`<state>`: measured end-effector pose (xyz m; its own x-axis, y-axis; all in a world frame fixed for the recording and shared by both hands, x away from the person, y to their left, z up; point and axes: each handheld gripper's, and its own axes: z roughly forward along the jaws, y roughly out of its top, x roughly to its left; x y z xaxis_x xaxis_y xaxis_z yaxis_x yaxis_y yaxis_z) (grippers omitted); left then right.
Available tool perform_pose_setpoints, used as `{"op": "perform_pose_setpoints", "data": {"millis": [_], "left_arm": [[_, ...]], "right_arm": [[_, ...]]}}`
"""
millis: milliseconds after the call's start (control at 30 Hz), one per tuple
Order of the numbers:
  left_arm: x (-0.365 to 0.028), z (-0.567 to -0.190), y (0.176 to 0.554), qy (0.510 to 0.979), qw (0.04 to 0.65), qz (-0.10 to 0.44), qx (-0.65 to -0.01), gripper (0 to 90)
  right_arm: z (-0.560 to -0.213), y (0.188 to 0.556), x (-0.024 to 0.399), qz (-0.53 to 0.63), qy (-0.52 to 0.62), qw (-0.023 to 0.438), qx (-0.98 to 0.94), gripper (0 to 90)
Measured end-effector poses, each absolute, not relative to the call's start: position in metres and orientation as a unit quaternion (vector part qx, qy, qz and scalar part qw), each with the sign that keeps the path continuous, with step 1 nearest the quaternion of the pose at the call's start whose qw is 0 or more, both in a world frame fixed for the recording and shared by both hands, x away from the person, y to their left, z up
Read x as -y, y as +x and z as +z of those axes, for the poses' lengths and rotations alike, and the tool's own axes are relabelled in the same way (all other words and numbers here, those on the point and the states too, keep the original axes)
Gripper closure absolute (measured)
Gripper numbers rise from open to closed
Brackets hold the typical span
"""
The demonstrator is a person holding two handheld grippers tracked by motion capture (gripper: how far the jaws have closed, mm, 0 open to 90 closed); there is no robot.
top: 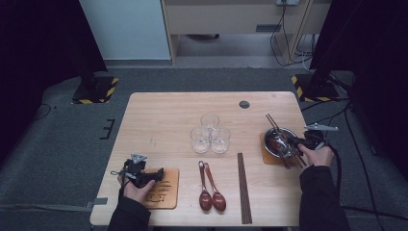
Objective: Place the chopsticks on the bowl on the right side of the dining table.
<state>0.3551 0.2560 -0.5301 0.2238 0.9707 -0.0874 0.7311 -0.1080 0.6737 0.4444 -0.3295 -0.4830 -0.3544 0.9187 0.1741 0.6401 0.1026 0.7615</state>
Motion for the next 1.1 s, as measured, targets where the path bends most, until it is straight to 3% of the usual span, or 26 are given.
{"op": "perform_pose_setpoints", "data": {"millis": [200, 400, 633, 1100], "left_arm": [[-0.256, -0.53, 0.355, 0.719, 0.309, 0.194, -0.592, 1.1], [-0.256, -0.53, 0.355, 0.718, 0.309, 0.194, -0.593, 1.1], [-0.256, -0.53, 0.355, 0.718, 0.309, 0.194, -0.593, 1.1], [-0.256, -0.53, 0.355, 0.718, 0.309, 0.194, -0.593, 1.1]], "right_arm": [[-0.479, 0.44, 0.331, 0.407, 0.531, 0.183, -0.721, 65.6], [-0.483, 0.439, 0.329, 0.4, 0.526, 0.185, -0.727, 59.5], [-0.486, 0.438, 0.326, 0.392, 0.518, 0.181, -0.738, 61.4], [-0.493, 0.438, 0.328, 0.383, 0.516, 0.173, -0.747, 76.5]]}}
